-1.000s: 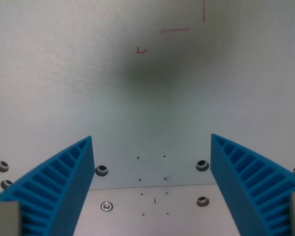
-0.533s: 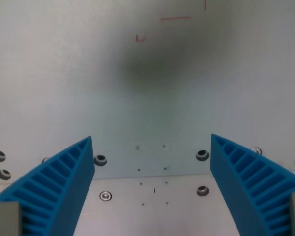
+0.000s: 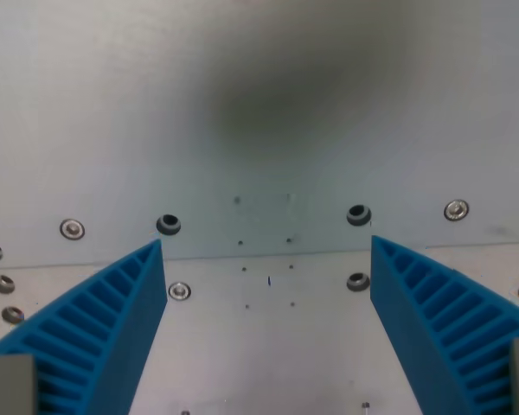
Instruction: Move in base negative x
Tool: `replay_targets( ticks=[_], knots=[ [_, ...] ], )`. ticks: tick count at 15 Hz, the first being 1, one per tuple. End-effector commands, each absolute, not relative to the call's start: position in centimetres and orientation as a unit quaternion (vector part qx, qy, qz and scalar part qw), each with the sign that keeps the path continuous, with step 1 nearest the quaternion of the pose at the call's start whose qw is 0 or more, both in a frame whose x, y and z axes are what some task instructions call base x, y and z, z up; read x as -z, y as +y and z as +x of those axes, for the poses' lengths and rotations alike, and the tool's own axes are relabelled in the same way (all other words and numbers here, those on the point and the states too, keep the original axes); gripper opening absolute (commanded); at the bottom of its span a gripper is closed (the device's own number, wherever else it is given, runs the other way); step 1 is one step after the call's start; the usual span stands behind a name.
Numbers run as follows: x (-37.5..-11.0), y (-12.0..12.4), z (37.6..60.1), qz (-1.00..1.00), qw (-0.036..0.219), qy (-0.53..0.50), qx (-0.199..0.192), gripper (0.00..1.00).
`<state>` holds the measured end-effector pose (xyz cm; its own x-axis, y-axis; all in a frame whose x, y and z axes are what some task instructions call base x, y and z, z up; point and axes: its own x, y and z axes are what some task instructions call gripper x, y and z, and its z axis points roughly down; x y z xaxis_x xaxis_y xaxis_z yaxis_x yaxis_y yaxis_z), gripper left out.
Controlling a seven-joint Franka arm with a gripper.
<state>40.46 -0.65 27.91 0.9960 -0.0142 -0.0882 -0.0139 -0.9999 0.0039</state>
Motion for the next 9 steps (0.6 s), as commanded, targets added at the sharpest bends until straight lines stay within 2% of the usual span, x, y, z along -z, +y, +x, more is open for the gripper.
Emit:
replay_targets(
  ticks=[1, 9],
  knots=[
    [-28.4, -0.9, 37.9, 1.000, 0.002, -0.007, 0.005, 1.00],
    [-27.6, -0.9, 33.9, 1.000, 0.002, -0.007, 0.005, 1.00]
  ],
)
